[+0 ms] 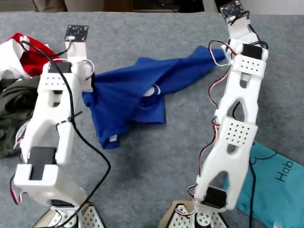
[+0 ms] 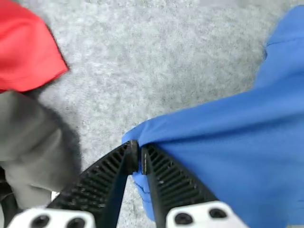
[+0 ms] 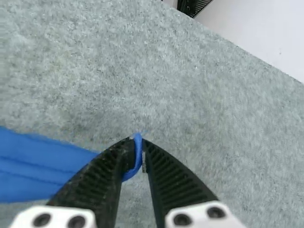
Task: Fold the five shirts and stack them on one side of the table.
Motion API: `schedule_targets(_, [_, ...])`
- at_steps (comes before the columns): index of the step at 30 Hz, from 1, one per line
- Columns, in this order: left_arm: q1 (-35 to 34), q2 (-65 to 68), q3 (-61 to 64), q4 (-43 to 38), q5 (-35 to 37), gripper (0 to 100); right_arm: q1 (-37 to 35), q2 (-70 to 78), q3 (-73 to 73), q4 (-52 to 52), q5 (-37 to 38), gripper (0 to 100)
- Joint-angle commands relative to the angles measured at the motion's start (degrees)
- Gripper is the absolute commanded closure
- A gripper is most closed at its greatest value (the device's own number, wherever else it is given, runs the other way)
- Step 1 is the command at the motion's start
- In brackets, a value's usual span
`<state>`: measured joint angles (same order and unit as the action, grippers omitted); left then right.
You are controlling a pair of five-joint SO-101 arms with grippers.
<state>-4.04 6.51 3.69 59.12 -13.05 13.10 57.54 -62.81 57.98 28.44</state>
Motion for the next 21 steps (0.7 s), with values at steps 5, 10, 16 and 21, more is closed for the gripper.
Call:
schedule_targets(5, [2.2, 0.8, -9.6, 9.2, 3.6, 88, -1.1, 1.3, -0.3, 0.1, 2.5, 99.4])
schedule_targets(10, [3.3, 0.3, -9.8, 14.5, 6.2, 84, -1.7, 2.1, -0.5, 0.1, 3.0, 99.4])
schedule_targets(16, [12.7, -2.5, -8.4, 26.4, 1.5, 90, -2.1, 2.1, -0.5, -0.2, 3.0, 99.4])
schedule_targets(21, [23.3, -9.9, -0.4, 24.9, -1.5, 90, -2.1, 2.2, -0.4, -0.2, 3.0, 99.4])
